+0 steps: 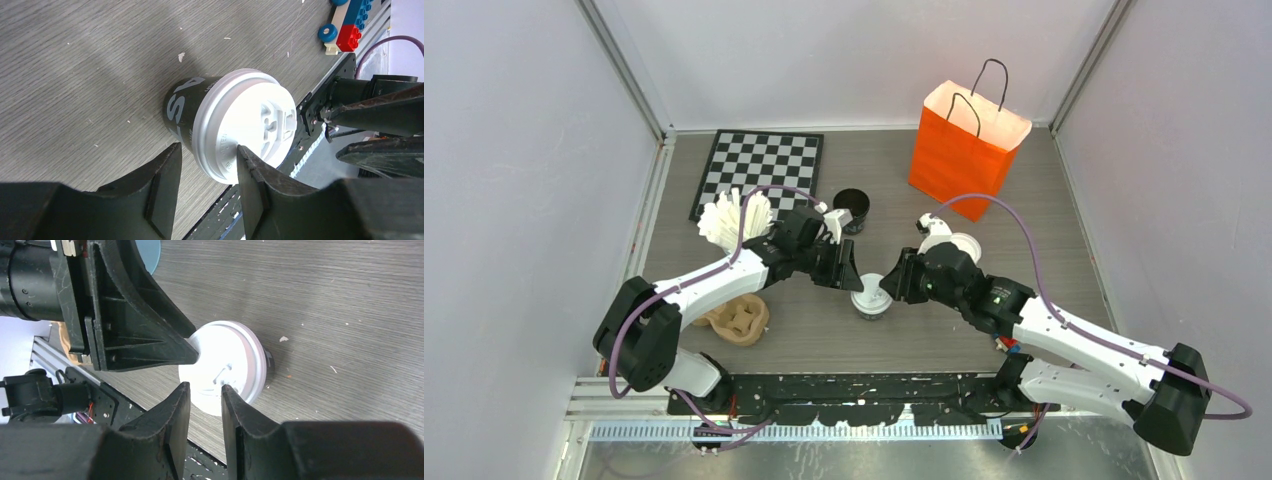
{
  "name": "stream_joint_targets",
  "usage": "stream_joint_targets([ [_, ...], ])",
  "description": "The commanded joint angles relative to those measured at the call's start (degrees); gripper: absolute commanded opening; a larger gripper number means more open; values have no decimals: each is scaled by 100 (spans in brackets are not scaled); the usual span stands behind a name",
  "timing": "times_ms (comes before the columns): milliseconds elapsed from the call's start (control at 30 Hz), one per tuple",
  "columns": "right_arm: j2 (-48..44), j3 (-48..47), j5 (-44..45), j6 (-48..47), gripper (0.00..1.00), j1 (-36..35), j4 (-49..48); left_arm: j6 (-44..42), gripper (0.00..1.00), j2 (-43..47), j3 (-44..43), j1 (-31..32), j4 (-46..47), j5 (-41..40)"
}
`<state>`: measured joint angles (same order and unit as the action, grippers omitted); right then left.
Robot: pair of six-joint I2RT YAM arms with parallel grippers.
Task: Pack the takeout coffee
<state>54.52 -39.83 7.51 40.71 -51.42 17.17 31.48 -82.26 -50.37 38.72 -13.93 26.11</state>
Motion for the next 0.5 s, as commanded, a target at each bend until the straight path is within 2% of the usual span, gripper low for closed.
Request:
stream_joint_targets([
  [0,80,-136,-214,-32,34,-27,-307,61,46,157,22,28,206,5],
  [267,332,57,-457,-19,29,-26,-604,73,46,127,53,64,192,-72],
  [467,412,404,-61,103,28,-26,-641,6,46,126,109,66,108,-215],
])
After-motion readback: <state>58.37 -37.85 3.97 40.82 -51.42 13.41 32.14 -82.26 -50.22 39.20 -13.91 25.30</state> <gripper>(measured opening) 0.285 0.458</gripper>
